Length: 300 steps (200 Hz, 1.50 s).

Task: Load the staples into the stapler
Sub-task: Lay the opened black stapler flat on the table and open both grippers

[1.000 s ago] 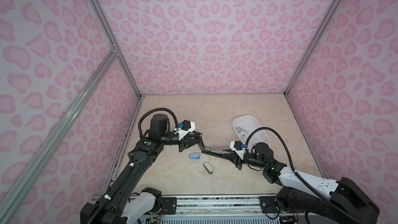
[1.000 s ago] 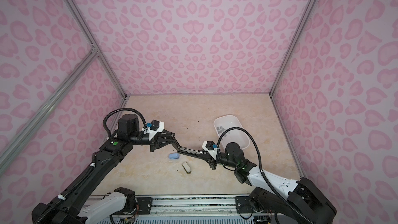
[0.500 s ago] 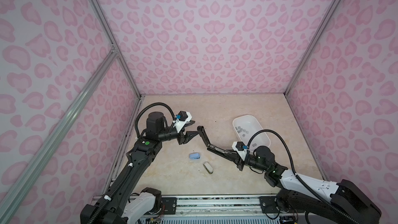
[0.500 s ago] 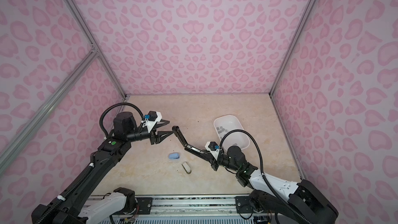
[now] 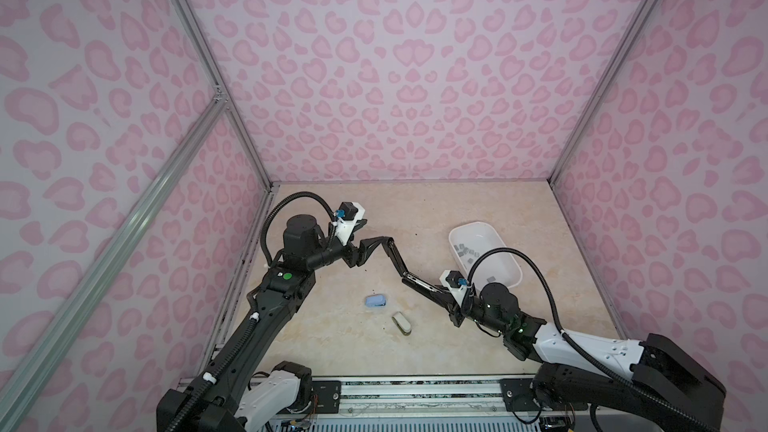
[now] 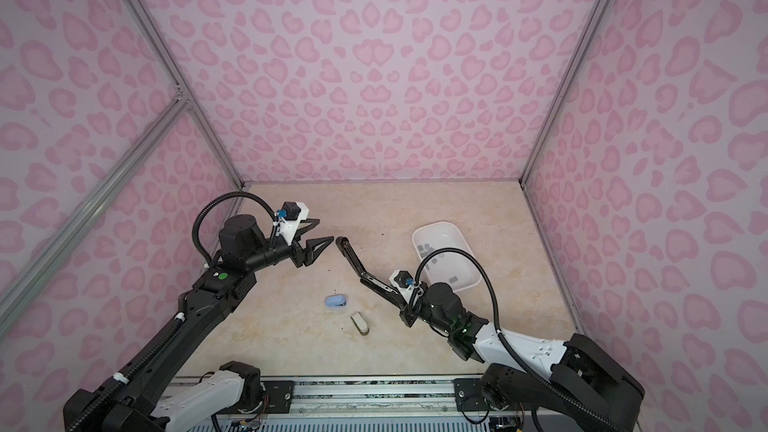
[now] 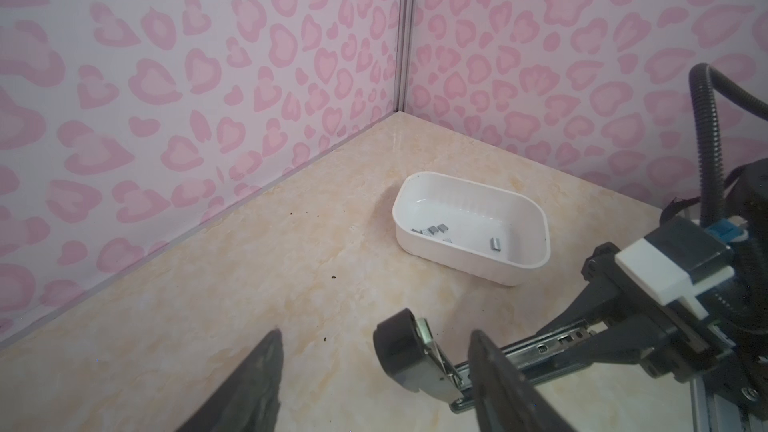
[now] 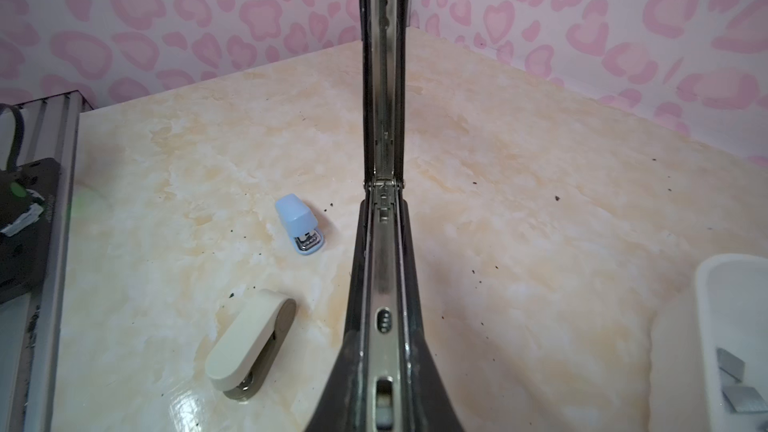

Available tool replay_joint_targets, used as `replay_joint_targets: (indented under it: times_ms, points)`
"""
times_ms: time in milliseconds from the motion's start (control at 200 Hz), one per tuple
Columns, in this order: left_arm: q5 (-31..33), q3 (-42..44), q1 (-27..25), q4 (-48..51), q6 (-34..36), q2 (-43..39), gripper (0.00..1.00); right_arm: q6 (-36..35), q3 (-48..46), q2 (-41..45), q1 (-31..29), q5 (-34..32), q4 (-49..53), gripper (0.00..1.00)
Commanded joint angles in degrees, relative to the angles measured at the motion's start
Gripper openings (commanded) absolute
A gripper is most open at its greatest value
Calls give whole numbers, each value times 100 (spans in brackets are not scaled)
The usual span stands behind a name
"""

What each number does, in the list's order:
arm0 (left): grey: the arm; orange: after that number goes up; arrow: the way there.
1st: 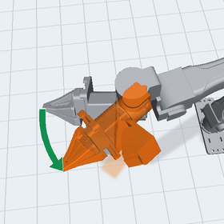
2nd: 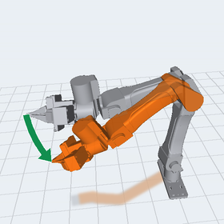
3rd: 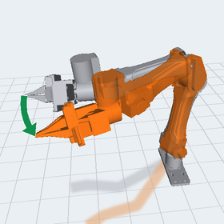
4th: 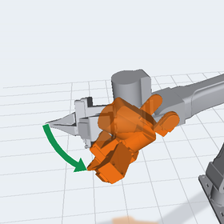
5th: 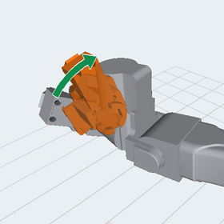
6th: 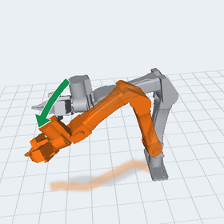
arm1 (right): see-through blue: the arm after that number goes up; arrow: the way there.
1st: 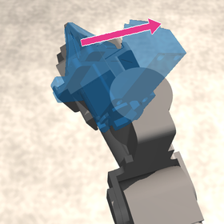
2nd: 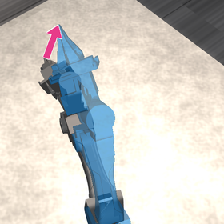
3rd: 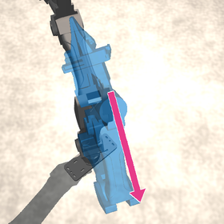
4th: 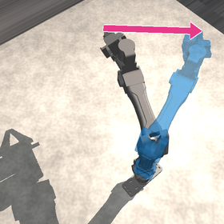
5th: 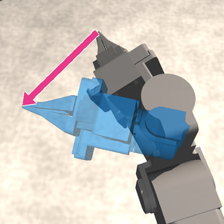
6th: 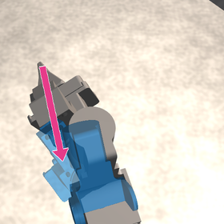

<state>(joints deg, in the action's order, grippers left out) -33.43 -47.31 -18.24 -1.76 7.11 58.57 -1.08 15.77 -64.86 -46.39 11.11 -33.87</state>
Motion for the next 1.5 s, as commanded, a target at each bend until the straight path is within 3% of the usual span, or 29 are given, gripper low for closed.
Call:
replay_joint_targets:
  times_ms: [0, 115, 225, 400, 620, 1005, 1495]
  points:
    - [622, 159, -417, -850, -465, -277, 71, 139, 75, -157, -37, -619, -590, 0]
    - [762, 229, -1190, -1285, -725, 47, 69, 191, 28, -298, -82, -810, -854, 0]
    - [1671, 361, -1670, -1844, -982, 837, 68, 264, -108, -347, -108, -1025, -1113, 0]
    - [1808, 62, -1676, -2494, -1351, 2210, 67, 337, -185, -483, -241, -1188, -1163, 0]
    - [2243, -198, -1673, -2782, -1350, 3002, 68, 534, -452, -490, -357, -1553, -1492, 0]
    - [2253, -364, -1639, -2940, -1440, 3464, 68, 732, -384, -1171, -1083, -3018, -1918, 0]
    - [2111, -494, -1129, -3347, -1667, 4413, 68, 1013, -445, -2229, -1163, -3601, -3061, 0]
